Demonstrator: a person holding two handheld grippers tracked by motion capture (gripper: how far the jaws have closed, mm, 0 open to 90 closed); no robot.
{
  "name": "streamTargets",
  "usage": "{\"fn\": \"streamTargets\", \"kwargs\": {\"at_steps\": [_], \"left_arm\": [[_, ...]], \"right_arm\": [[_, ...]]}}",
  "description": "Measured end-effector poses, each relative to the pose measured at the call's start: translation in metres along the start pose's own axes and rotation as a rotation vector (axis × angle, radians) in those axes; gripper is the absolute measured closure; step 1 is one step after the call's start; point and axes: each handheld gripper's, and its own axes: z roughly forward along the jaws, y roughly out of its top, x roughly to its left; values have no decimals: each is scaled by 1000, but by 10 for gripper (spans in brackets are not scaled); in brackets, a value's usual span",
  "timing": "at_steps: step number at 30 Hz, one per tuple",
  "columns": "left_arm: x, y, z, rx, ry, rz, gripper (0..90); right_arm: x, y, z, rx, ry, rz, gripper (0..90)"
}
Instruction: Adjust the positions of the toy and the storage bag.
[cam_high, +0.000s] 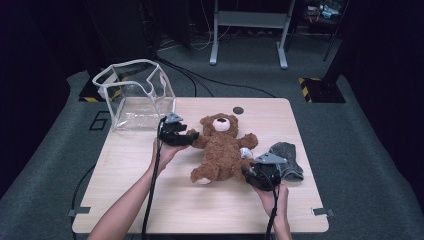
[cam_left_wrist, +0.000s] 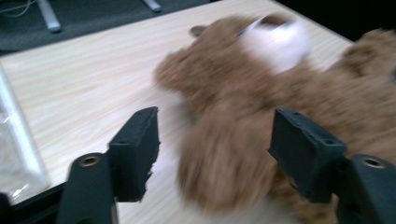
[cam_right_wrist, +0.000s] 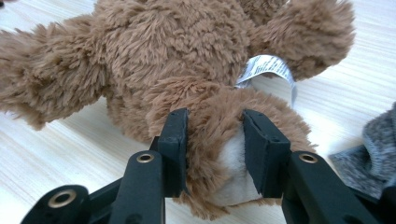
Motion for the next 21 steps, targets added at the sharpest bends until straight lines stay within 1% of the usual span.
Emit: {"fn": "streamTargets", "kwargs": {"at_steps": [1,2,3,4,5,6,7,8,10,11,12,14,15,16,18,19,20,21], "left_arm": [[-6,4,0,1,-3,11,290],[-11,9,1,4,-7,17,274],[-16,12,2,3,-18,10,263],[-20,16,5,8,-16,7,252],[-24,19,7,16,-16,10,241],[-28,22,10,25,-20,4,229],[-32,24,14,28,-12,6,219],[-36,27,17,40,-6,9,212],[-39,29,24,67,-6,-6,188],[-41,30,30,83,-4,-25,176],[-42,30,34,90,-5,-45,169],[-43,30,43,116,2,-81,157],[-43,29,49,125,4,-118,155],[-44,29,53,139,15,-132,148],[-44,29,60,157,15,-168,141],[-46,29,63,161,26,-177,133],[-47,28,67,165,38,-171,131],[-48,27,69,171,40,-174,126]], "right_arm": [[1,0,1,0,-1,-1,616],[2,0,2,-4,3,-11,616],[3,1,3,-2,4,-16,615],[5,1,4,-4,4,-6,615],[6,1,4,-4,5,-15,616],[8,2,5,-1,4,-19,616],[9,2,5,-5,6,-24,616],[10,2,5,-2,4,-25,616],[11,2,6,-3,4,-36,618],[11,2,6,-2,5,-38,618],[13,2,7,2,2,-26,619],[13,1,8,-1,2,-39,620],[14,0,8,1,2,-30,622],[15,0,9,-1,4,-39,622],[17,-1,11,4,6,-35,623],[18,-2,12,5,9,-44,623],[20,-3,13,8,10,-32,623],[20,-4,14,9,12,-46,624]]}}
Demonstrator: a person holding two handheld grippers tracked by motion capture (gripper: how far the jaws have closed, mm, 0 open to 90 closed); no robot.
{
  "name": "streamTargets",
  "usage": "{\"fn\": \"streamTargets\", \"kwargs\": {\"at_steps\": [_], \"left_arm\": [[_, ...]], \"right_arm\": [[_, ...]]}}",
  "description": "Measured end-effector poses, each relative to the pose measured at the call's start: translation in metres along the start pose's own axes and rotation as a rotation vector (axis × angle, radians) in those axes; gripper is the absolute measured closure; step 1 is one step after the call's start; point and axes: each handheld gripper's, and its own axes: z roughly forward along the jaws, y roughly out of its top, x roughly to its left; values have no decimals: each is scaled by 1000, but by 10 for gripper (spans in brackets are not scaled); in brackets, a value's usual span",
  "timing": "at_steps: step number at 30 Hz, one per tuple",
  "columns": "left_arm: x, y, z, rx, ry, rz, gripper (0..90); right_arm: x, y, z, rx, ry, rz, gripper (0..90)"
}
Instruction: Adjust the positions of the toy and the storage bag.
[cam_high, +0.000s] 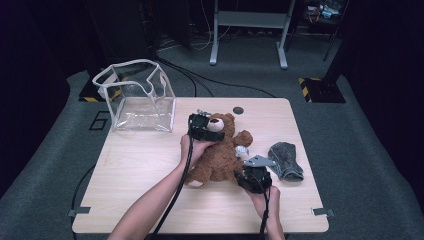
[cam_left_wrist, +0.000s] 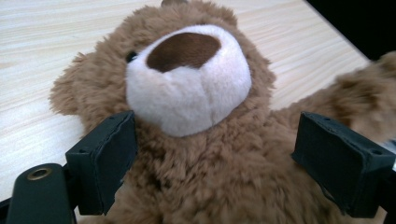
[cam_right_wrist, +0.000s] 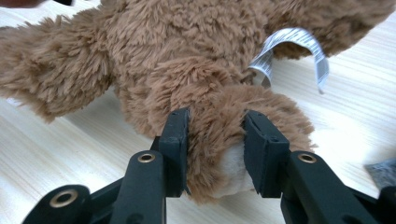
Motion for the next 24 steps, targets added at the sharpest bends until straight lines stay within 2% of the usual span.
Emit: {"fn": "streamTargets", "kwargs": {"at_steps": [4,7,8,9,10,11,12,14,16,22,24], "left_arm": [[3,-5,13,16,21,-42,103],[5,-8,18,25,23,-58,82],[5,-9,20,27,25,-55,78],[6,-10,21,27,27,-58,77],[7,-11,23,29,27,-73,74],[8,-12,24,38,29,-73,70],[8,-13,25,32,30,-72,67],[8,-15,26,33,33,-63,65],[7,-15,26,37,35,-56,64],[5,-16,29,40,41,-37,62],[5,-17,29,39,42,-34,62]], "right_arm": [[3,-2,3,0,6,2,623],[3,-2,4,3,10,1,609],[3,-3,4,1,8,-2,575],[2,-4,4,6,1,3,500],[1,-5,3,7,-8,2,418],[-1,-8,1,2,-21,21,322],[-5,-12,-2,-17,-14,34,222],[-12,-21,-8,-39,-19,63,144],[-19,-31,-12,-31,-15,82,139],[-37,-69,-9,53,-99,107,94],[-39,-75,-7,82,-129,89,70]]}}
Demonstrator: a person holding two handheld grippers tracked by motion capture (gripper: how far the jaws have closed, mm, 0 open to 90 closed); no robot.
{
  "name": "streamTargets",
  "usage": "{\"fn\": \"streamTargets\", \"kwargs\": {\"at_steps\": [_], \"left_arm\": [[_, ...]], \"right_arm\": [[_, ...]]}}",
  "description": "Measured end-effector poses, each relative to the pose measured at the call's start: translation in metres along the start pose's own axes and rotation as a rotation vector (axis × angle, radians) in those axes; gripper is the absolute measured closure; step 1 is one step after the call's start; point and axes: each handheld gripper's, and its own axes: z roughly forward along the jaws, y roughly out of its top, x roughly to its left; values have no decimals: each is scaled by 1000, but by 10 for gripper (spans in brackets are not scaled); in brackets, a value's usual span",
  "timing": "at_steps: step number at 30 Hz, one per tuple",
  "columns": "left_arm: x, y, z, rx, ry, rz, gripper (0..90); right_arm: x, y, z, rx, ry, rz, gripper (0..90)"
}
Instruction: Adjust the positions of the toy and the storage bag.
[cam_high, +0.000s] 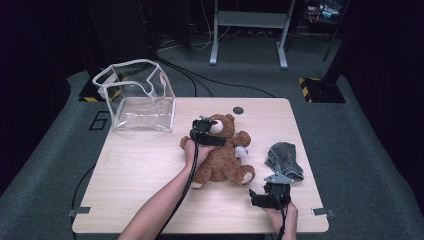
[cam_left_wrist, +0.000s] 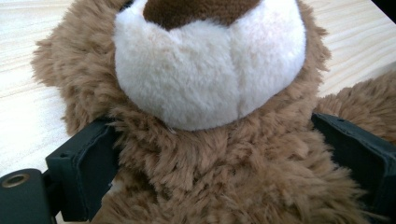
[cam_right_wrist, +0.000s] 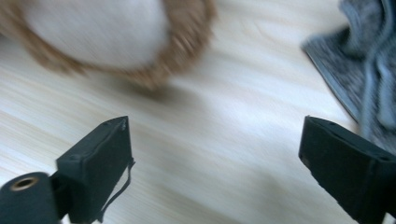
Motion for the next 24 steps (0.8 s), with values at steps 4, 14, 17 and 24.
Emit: {"fn": "streamTargets", "kwargs": {"at_steps": [4,14,17,24], "left_arm": [[0,-1,1,-4,1,17,63],[-4,-6,9,15,5,8,81],[-7,-6,10,15,5,28,142],[-13,-6,9,8,4,113,456]], "right_arm": [[-3,-6,8,38,-34,-19,29],[-11,-12,14,14,3,4,0],[-11,-12,15,5,-1,3,0],[-11,-13,15,-1,-6,13,0]]}}
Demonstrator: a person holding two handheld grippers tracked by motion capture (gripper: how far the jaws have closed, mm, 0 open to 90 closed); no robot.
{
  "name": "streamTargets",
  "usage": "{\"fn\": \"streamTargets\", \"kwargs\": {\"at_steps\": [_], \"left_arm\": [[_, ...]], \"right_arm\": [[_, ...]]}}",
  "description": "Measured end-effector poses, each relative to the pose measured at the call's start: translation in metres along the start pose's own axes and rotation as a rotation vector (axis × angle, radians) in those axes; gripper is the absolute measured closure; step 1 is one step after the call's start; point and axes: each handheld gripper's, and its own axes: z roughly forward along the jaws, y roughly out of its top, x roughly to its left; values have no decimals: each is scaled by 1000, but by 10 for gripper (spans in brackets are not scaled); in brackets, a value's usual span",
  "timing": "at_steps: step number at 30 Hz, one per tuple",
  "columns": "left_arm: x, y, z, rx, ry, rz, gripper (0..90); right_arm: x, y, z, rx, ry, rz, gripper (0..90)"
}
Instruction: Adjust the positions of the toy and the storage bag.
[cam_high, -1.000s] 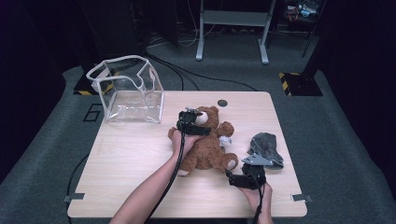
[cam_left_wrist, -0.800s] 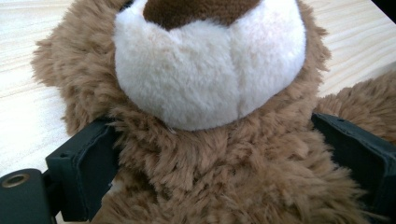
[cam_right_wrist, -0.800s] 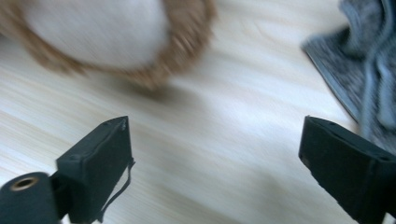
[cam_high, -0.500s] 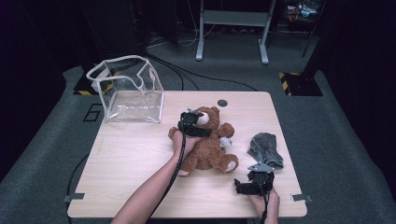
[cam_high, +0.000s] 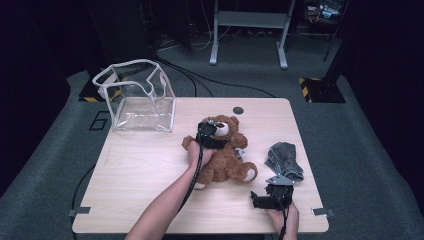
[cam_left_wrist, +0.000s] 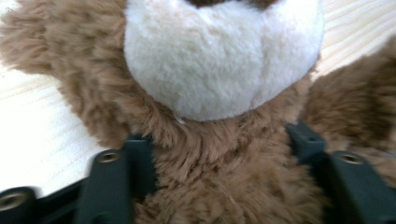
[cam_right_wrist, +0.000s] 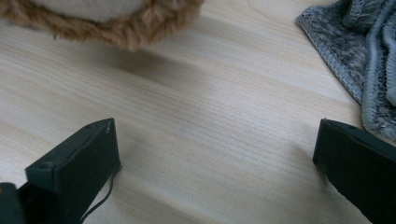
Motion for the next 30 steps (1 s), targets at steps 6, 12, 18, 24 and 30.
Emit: {"fn": "streamTargets", "kwargs": {"at_steps": [6,12,18,24,30], "left_arm": [[-4,-2,-4,-51,9,32,551],[0,-5,-13,-126,-23,9,573],[0,-4,-27,-200,-58,11,588],[-6,-1,-50,-312,-53,64,594],[-3,-1,-70,-368,-53,114,592]], "right_arm": [[-1,0,0,2,13,-6,0],[-3,0,0,-6,9,-15,17],[-3,0,-1,-7,4,0,35],[-3,0,-1,-8,5,-5,40],[-3,0,-1,-11,6,-4,46]]}}
